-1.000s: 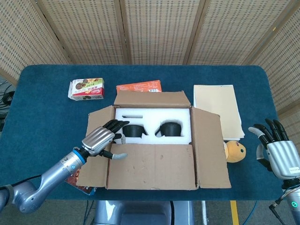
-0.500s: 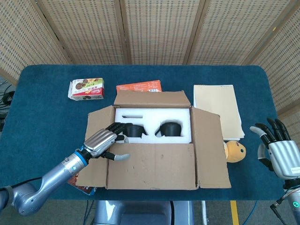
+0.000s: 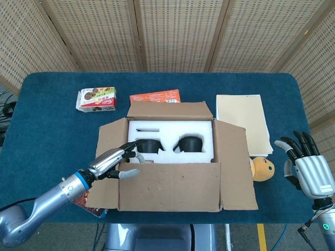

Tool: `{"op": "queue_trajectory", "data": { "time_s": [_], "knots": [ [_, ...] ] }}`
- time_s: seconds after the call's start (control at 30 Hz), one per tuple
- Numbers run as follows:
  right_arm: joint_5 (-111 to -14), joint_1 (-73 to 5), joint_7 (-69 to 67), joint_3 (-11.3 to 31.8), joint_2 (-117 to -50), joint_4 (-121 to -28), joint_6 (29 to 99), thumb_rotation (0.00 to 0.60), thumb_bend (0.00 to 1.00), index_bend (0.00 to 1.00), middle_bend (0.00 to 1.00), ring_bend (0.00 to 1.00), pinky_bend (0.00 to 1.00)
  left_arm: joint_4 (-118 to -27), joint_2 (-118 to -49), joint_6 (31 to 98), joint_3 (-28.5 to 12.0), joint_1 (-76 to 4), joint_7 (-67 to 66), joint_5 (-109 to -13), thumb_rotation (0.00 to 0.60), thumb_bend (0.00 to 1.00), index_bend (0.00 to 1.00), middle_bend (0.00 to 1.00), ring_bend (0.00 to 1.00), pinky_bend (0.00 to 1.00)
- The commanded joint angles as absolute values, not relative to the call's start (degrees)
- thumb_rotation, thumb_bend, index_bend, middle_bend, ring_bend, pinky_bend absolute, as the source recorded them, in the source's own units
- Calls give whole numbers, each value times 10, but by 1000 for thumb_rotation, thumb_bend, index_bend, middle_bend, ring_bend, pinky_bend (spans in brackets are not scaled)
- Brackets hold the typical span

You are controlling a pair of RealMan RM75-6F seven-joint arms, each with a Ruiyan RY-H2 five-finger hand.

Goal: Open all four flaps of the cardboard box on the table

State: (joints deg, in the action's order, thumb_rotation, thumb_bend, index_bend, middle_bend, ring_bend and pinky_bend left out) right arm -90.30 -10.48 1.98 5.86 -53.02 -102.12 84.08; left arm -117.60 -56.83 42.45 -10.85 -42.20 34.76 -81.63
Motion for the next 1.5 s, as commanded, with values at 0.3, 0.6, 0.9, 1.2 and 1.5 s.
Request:
{"op": "queue_trajectory", "data": {
  "time_s": [0.3, 0.6, 0.9, 1.2, 1.5],
  "knots": [
    [-902, -108, 34, 60, -528, -1032, 837, 600, 812, 210, 199, 0, 0, -1141, -509, 484, -33, -447, 747, -1075, 81, 107, 350, 8, 0, 0],
    [-902, -107, 39, 61, -526, -1038, 838, 600, 811, 210, 199, 0, 0, -1080, -503, 607, 62, -499, 911, -1236, 74, 109, 340, 8, 0, 0],
    [-901, -106, 37, 60, -526, -1036, 838, 600, 809, 210, 199, 0, 0, -1073, -496, 654, 128, -530, 913, -1303, 74, 109, 331, 8, 0, 0],
    [-902, -105, 29, 60, -527, -1031, 840, 600, 809, 210, 199, 0, 0, -1079, -487, 647, 178, -552, 858, -1324, 73, 109, 323, 8, 0, 0],
    [-900, -105, 25, 60, -528, -1027, 838, 600, 809, 210, 199, 0, 0, -1097, -470, 658, 154, -501, 695, -1213, 74, 108, 323, 8, 0, 0]
  ]
}}
